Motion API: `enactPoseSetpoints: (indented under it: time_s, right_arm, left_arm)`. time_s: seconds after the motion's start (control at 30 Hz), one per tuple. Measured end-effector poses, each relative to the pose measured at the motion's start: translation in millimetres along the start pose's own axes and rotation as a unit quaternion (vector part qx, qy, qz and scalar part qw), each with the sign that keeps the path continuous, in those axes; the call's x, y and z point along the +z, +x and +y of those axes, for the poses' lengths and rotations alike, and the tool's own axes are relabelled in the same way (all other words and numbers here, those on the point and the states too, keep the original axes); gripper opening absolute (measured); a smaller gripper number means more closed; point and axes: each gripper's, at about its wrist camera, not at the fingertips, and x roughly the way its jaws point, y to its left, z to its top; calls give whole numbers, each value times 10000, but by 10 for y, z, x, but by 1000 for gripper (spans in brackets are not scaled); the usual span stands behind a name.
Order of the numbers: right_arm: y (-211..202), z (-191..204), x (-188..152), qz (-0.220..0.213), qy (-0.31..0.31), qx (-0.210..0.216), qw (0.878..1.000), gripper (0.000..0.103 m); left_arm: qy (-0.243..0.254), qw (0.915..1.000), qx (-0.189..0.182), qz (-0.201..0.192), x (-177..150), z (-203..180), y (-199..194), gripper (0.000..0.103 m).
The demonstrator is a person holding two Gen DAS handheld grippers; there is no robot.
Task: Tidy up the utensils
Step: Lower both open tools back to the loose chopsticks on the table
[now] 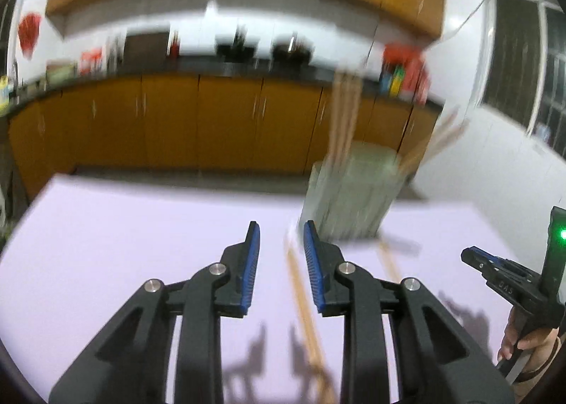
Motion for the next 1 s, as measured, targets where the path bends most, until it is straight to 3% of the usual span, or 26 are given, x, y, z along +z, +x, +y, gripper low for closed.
enactPoseSetpoints:
  time_s: [0.1,0.27,0.53,0.73,1.0]
  right_arm:
    - [315,36,-320,644,53,220,9977,15]
    - [532,126,-467,997,46,247,9947,15]
    - [553,-7,-459,871,-3,-442,9952,8]
    - [523,-114,-418,830,52,-489,9953,8]
    - [485,-125,-441,786,-19,-609,9950,8]
  left_arm:
    - [-210,9982,-97,544,-327,91,236,22]
    - [-378,9936,-253,1030,-643,107,441,22]
    - [-282,9905,-395,1288,-768,-5,564,20]
    - [-32,9890,-461,1408,-825,-143,616,16]
    - [335,9882,-198,1483,-836,-266,691,14]
